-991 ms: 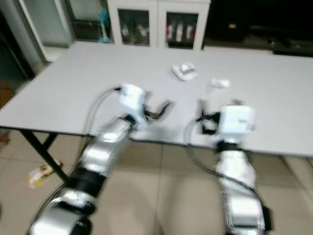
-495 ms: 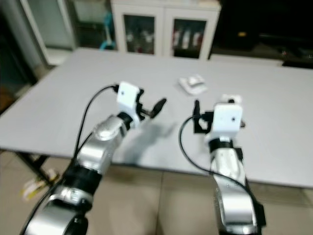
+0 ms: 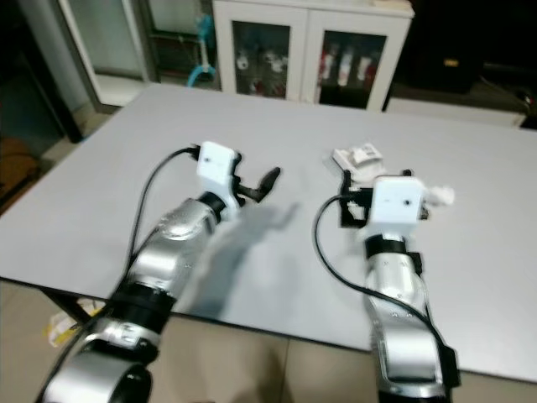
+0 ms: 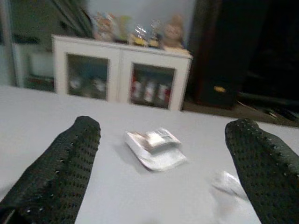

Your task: Picking trash to rubbish bin

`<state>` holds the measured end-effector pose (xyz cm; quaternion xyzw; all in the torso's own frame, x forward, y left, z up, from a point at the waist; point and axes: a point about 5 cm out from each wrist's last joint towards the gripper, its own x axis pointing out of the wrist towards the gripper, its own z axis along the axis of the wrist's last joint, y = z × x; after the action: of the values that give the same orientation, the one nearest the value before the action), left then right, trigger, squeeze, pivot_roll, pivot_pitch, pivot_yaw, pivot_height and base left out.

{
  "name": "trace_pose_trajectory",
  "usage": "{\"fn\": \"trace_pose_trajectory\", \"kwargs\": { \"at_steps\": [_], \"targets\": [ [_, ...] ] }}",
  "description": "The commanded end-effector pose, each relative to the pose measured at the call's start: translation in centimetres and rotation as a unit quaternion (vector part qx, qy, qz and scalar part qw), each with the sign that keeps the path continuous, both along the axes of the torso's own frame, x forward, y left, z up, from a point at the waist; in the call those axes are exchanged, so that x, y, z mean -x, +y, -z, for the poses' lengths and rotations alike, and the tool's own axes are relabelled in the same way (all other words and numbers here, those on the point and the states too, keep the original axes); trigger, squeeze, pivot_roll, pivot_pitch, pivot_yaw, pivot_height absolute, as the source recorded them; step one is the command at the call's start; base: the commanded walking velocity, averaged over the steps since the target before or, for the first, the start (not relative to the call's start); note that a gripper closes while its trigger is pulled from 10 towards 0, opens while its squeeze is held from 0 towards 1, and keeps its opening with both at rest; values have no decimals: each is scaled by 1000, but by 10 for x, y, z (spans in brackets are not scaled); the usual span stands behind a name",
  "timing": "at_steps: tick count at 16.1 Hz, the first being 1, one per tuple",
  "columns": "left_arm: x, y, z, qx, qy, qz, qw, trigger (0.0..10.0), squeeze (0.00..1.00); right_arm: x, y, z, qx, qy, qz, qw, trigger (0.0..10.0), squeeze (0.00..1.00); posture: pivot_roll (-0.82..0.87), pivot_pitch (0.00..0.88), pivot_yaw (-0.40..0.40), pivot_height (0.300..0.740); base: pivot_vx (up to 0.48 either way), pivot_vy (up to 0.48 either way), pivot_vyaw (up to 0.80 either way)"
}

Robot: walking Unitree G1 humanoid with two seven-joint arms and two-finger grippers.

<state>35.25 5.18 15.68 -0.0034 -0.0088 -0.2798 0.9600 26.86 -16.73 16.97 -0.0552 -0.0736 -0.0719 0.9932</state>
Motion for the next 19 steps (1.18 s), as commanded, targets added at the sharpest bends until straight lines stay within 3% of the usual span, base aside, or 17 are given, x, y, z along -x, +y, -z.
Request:
{"fn": "trace_pose_trajectory", "kwargs": {
  "at_steps": [1, 7, 19],
  "targets": [
    [-1, -1, -2, -6, -2, 2, 1000, 10000, 0, 1, -1, 0, -3, 2, 4, 1000, 10000, 0, 134, 8, -29, 740, 0, 0, -469],
    [-1, -1, -2, -10, -4, 3, 1000, 10000, 0, 0, -2, 1, -5, 7, 7, 1000, 10000, 0, 135, 6, -29, 740, 0, 0, -781],
    [-6, 4, -1, -13, 3, -15, 1000, 10000, 0, -1, 2, 2, -6, 10, -12, 1000, 10000, 0, 132, 2, -25, 740, 0, 0, 0]
  ]
}}
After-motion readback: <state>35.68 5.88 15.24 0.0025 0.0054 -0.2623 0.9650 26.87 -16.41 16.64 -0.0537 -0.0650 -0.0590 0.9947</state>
